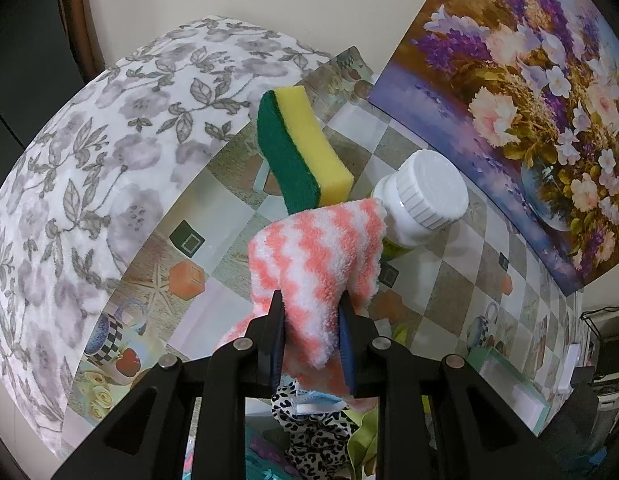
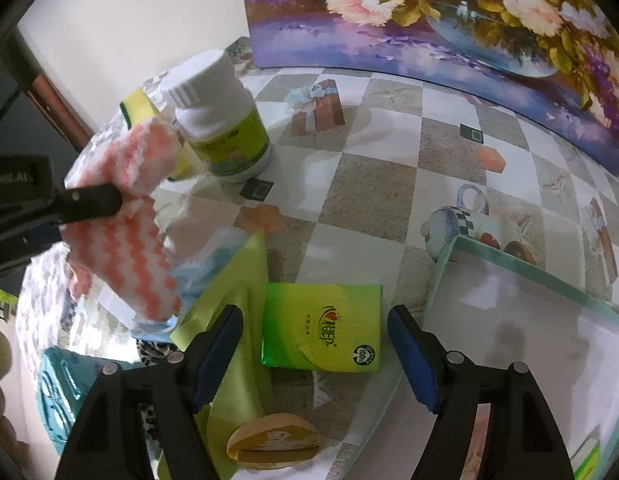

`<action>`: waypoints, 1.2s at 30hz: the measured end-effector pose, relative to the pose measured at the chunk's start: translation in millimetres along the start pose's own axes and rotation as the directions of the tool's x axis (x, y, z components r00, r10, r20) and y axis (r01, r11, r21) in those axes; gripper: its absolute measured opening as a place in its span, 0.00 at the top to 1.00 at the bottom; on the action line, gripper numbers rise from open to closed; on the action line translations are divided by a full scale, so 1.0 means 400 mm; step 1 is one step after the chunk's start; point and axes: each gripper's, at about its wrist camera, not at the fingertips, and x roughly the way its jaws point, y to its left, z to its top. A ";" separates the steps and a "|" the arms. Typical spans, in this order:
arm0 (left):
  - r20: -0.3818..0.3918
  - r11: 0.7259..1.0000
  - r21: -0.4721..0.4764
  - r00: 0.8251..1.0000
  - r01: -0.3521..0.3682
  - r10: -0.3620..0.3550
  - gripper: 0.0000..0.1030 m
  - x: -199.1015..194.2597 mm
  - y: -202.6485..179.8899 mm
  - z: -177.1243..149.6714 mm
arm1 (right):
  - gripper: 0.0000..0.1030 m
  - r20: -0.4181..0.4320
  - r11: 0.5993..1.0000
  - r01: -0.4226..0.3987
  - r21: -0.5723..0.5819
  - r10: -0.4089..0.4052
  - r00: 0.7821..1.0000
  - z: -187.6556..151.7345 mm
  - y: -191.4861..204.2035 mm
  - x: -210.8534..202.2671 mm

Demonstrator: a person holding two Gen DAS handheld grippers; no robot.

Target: Organize soft objects

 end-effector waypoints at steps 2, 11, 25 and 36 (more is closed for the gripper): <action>-0.002 1.000 0.001 1.000 0.001 -0.001 0.76 0.002 0.001 0.001 | 0.25 -0.002 1.000 0.020 -0.019 -0.020 1.000 -0.002 0.008 0.002; -0.007 1.000 0.004 1.000 0.002 -0.002 0.76 0.005 0.003 0.001 | 0.33 -0.002 1.000 0.005 -0.001 -0.005 1.000 -0.010 -0.009 -0.009; -0.009 1.000 0.009 1.000 0.002 -0.001 0.76 0.006 0.001 0.000 | 0.33 -0.013 0.997 0.059 -0.040 -0.059 0.998 -0.016 0.010 -0.007; -0.010 1.000 0.019 1.000 0.001 -0.001 0.76 0.005 0.000 -0.001 | 0.29 -0.008 0.996 0.075 -0.051 -0.076 0.997 -0.015 0.015 -0.004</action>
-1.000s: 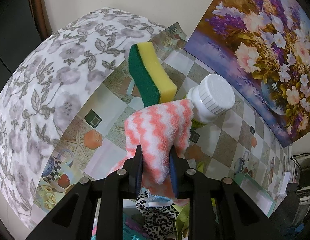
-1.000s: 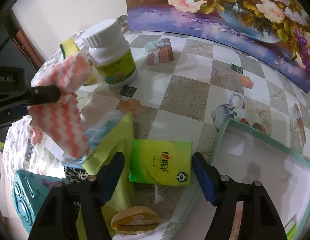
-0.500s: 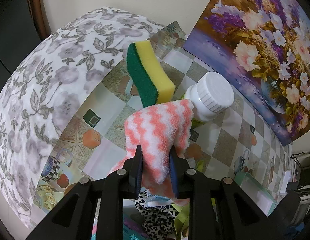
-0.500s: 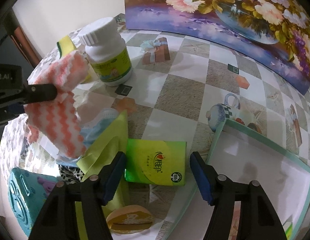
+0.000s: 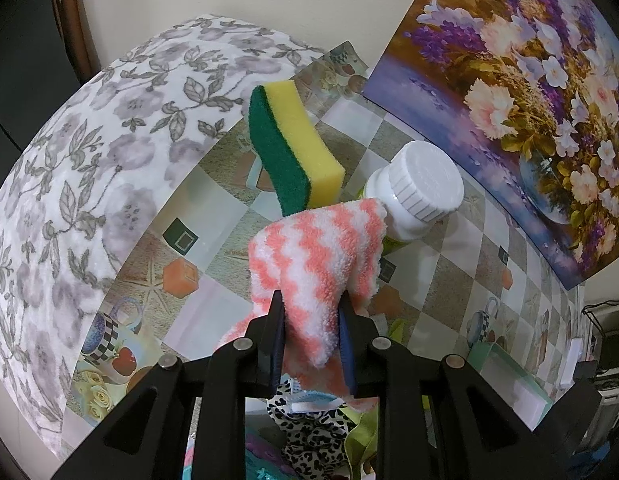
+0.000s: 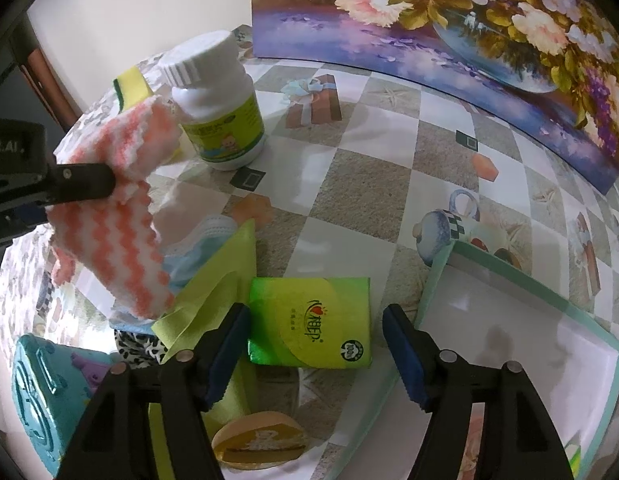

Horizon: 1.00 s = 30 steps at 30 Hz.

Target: Organize soft objects

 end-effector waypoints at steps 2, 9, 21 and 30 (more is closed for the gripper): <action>0.001 1.000 0.002 1.000 0.000 0.000 0.76 -0.001 0.000 0.001 | 0.27 -0.001 1.000 0.004 -0.002 -0.004 1.000 0.001 0.000 -0.001; 0.004 1.000 0.005 1.000 0.007 -0.007 0.76 -0.006 -0.001 0.001 | 0.20 0.000 1.000 0.011 0.020 -0.011 1.000 0.002 -0.014 0.006; 0.002 1.000 0.016 1.000 0.012 -0.012 0.76 -0.008 -0.003 0.000 | 0.39 -0.001 0.997 -0.049 0.065 0.049 0.999 0.006 -0.019 0.007; 0.001 1.000 0.023 1.000 0.014 -0.014 0.76 -0.008 -0.004 -0.001 | 0.33 -0.013 0.997 -0.047 0.055 0.047 0.999 0.011 -0.017 0.009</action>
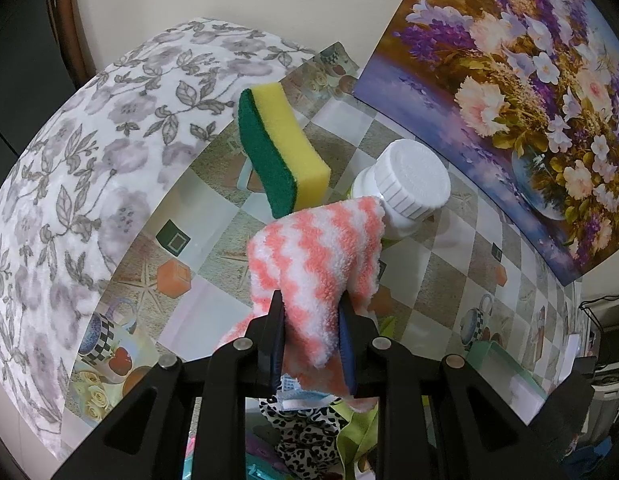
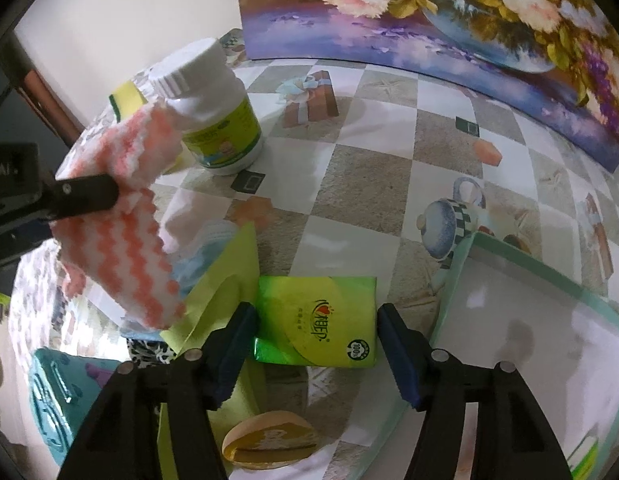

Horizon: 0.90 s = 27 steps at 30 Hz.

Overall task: Organize soft objects
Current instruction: 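Lift the striped towel with the left tool while the right tool carries the green packet to the tray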

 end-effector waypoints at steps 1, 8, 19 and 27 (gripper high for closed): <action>0.000 1.000 -0.001 1.000 -0.001 0.001 0.76 0.000 0.000 0.000 | 0.32 -0.005 1.000 0.010 -0.012 -0.010 1.000 -0.002 0.007 0.004; 0.001 1.000 0.000 1.000 0.000 0.000 0.76 0.000 0.001 -0.001 | 0.37 -0.005 0.999 0.045 -0.021 -0.045 0.999 -0.010 0.007 0.012; 0.073 0.999 0.030 0.996 0.046 -0.048 0.76 -0.089 -0.027 0.001 | 0.36 0.123 0.998 0.048 0.045 -0.054 0.991 0.034 -0.052 -0.166; 0.135 0.990 0.085 0.983 0.112 -0.123 0.76 -0.185 -0.095 -0.013 | 0.36 0.202 0.976 0.155 0.155 -0.185 0.962 0.027 -0.185 -0.323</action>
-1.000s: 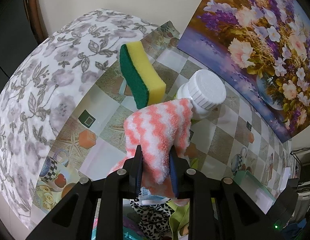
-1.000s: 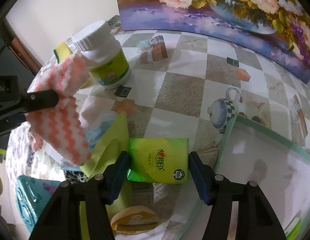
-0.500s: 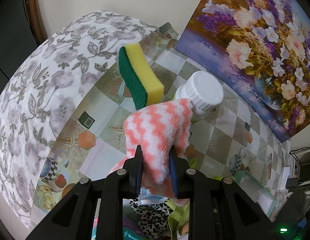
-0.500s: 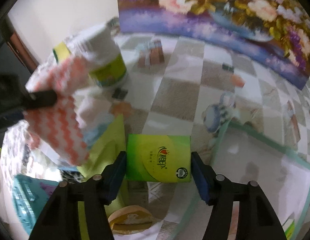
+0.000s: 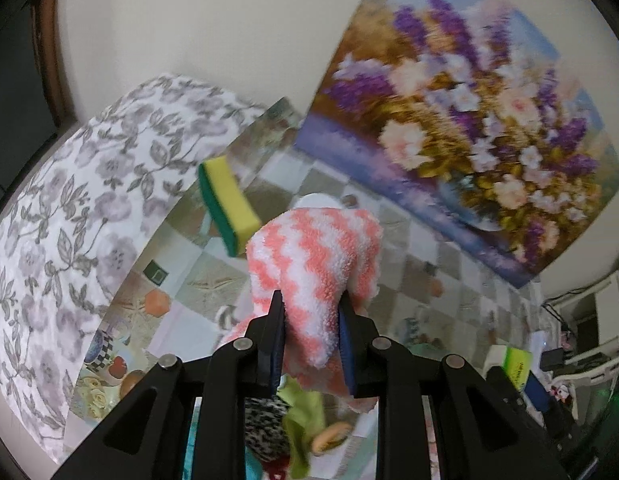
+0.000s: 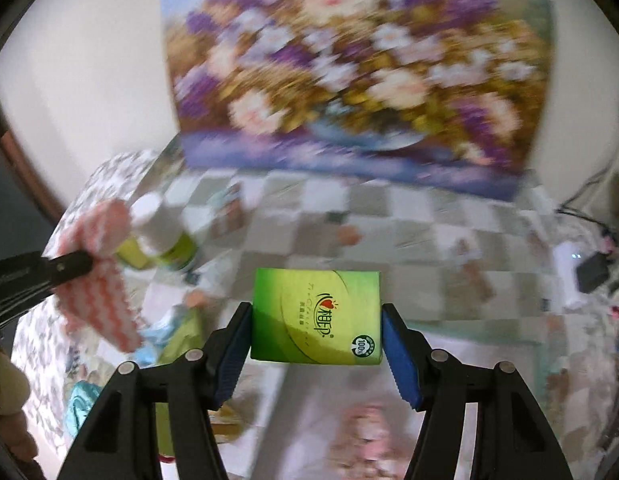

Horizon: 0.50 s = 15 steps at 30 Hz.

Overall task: Organize soft objects
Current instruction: 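Lift the striped towel with the left tool while the right tool carries the green packet to the tray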

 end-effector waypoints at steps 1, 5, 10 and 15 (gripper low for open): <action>0.005 1.000 0.008 1.000 0.009 -0.009 0.76 -0.007 -0.013 -0.001 | 0.36 0.007 1.000 0.017 0.006 -0.017 1.000 0.001 -0.016 -0.010; 0.002 0.997 0.054 0.999 0.054 -0.054 0.76 -0.023 -0.079 -0.019 | 0.36 0.031 0.993 0.099 0.065 -0.101 0.994 -0.002 -0.117 -0.064; -0.047 0.984 0.130 0.992 0.123 -0.117 0.76 -0.015 -0.185 -0.055 | 0.36 0.032 0.976 0.145 0.165 -0.152 0.988 -0.016 -0.244 -0.100; -0.120 0.959 0.237 0.985 0.153 -0.127 0.76 0.028 -0.304 -0.112 | 0.36 -0.017 0.950 0.218 0.223 -0.220 0.975 -0.040 -0.340 -0.094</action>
